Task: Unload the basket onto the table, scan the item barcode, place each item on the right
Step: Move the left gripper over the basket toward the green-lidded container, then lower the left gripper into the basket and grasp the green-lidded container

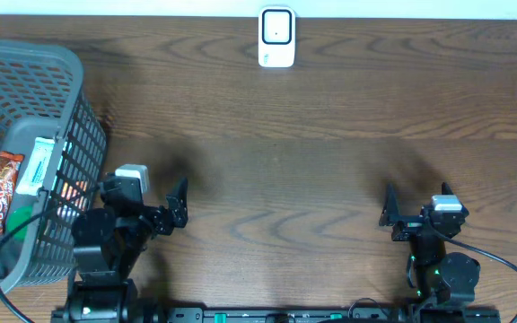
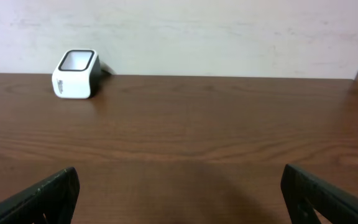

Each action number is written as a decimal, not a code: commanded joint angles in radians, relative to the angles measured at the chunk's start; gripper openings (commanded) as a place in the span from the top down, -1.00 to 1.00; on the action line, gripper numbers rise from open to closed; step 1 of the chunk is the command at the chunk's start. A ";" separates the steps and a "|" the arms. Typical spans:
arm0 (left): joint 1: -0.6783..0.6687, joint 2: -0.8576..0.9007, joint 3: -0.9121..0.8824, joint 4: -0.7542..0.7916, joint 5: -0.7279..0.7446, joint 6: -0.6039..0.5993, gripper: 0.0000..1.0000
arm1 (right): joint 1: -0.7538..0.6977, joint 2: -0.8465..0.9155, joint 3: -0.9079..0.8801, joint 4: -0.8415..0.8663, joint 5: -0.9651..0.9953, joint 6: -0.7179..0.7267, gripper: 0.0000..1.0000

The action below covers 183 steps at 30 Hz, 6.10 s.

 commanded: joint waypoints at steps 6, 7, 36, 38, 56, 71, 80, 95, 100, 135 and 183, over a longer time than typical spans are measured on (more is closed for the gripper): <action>0.002 0.031 0.153 -0.122 0.013 0.039 -0.86 | 0.006 -0.005 -0.003 0.000 -0.002 -0.011 -0.99; 0.002 0.031 0.170 -0.139 0.013 0.039 -0.86 | 0.006 -0.005 -0.003 0.000 -0.002 -0.011 -0.99; 0.003 0.435 0.753 -0.576 0.077 0.102 -0.86 | 0.006 -0.005 -0.003 0.000 -0.002 -0.011 -0.99; 0.003 0.435 0.755 -0.576 0.077 0.101 -0.86 | 0.006 -0.005 -0.003 0.000 -0.002 -0.011 -0.99; 0.054 0.638 1.312 -0.878 -0.412 -0.098 -0.86 | 0.006 -0.005 -0.003 0.000 -0.002 -0.011 -0.98; 0.654 0.895 1.471 -1.104 -0.402 -0.330 -0.86 | 0.006 -0.005 -0.003 0.000 -0.002 -0.011 -0.99; 0.735 0.921 1.211 -1.016 -0.406 -0.379 -0.86 | 0.006 -0.005 -0.003 0.000 -0.002 -0.011 -0.98; 0.791 0.926 0.828 -0.770 -0.406 -0.417 -0.86 | 0.006 -0.005 -0.003 0.000 -0.002 -0.011 -0.99; 0.790 0.961 0.820 -0.726 -0.406 -0.416 -0.86 | 0.006 -0.005 -0.003 0.000 -0.002 -0.011 -0.98; 0.856 1.304 0.818 -0.709 -0.349 -0.412 -0.86 | 0.006 -0.005 -0.003 0.000 -0.002 -0.011 -0.99; 0.856 1.308 0.674 -0.558 -0.301 -0.415 -0.69 | 0.006 -0.005 -0.003 0.000 -0.002 -0.011 -0.99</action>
